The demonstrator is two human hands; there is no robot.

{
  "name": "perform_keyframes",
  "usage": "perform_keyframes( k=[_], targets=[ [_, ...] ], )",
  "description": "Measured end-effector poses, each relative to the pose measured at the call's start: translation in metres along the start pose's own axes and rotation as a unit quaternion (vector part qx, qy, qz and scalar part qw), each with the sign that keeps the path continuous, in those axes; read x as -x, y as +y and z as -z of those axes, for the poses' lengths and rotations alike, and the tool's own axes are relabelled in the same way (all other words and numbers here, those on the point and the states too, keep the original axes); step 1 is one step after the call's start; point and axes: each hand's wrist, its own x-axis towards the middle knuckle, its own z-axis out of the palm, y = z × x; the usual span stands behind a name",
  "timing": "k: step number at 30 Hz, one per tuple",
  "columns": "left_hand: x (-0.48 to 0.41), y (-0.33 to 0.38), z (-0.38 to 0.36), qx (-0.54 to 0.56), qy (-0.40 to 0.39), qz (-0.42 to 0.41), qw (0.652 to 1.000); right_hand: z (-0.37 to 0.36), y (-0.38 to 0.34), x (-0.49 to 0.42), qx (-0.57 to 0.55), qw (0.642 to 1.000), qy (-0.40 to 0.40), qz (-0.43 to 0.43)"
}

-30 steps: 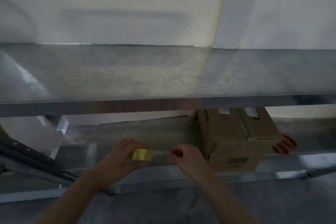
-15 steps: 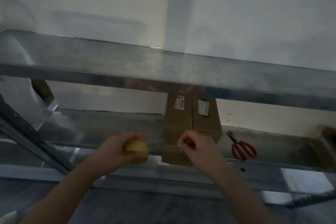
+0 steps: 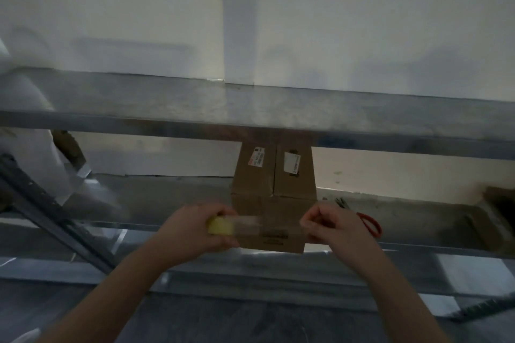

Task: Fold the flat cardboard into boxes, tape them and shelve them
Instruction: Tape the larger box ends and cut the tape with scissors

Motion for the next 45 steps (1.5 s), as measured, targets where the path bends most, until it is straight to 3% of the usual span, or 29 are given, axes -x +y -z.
perform_keyframes(
  k=[2, 4, 9, 11, 14, 17, 20, 22, 26, 28, 33, 38, 41, 45],
  targets=[
    [-0.003, 0.006, 0.003, 0.088, -0.028, 0.018, 0.996, 0.007, 0.002, -0.003, -0.015, 1.000, 0.014, -0.022],
    [-0.007, 0.004, 0.006, 0.090, -0.041, 0.013, 0.995, 0.010, 0.001, -0.006, -0.027, 0.999, 0.017, -0.031],
    [-0.016, -0.011, 0.011, -0.117, -0.004, 0.001, 0.993, 0.004, -0.019, 0.002, 0.074, 0.996, 0.047, 0.021],
    [-0.019, -0.015, 0.013, -0.130, 0.004, -0.009, 0.991, 0.004, -0.030, 0.008, 0.115, 0.990, 0.054, 0.059],
    [-0.018, -0.017, 0.019, -0.005, -0.016, -0.017, 1.000, 0.011, -0.031, 0.007, 0.122, 0.989, 0.064, 0.062],
    [-0.017, -0.017, 0.023, 0.142, -0.038, -0.027, 0.989, 0.018, -0.018, -0.003, 0.061, 0.996, 0.067, -0.003],
    [-0.020, -0.019, 0.022, 0.179, -0.060, -0.042, 0.981, 0.017, -0.008, -0.010, 0.018, 0.998, 0.056, -0.027],
    [-0.025, -0.023, 0.021, 0.112, -0.067, -0.025, 0.991, 0.014, -0.004, -0.014, 0.012, 0.998, 0.052, -0.026],
    [-0.039, -0.035, 0.022, -0.124, -0.066, 0.000, 0.990, 0.006, -0.003, -0.016, 0.009, 0.997, 0.068, -0.025],
    [-0.044, -0.040, 0.025, -0.149, -0.046, 0.000, 0.988, 0.007, -0.002, -0.016, 0.002, 0.998, 0.067, -0.019],
    [-0.051, -0.044, 0.030, 0.022, -0.067, -0.004, 0.998, 0.016, 0.010, -0.019, -0.026, 0.990, 0.127, -0.056],
    [-0.057, -0.052, 0.038, 0.180, -0.101, -0.016, 0.978, 0.033, 0.016, -0.023, -0.076, 0.990, 0.103, -0.049],
    [-0.060, -0.060, 0.039, 0.187, -0.107, -0.017, 0.976, 0.036, 0.017, -0.028, -0.077, 0.992, 0.084, -0.051],
    [-0.067, -0.060, 0.042, 0.098, -0.048, -0.003, 0.994, 0.036, 0.020, -0.038, -0.113, 0.989, 0.072, -0.068]
  ],
)
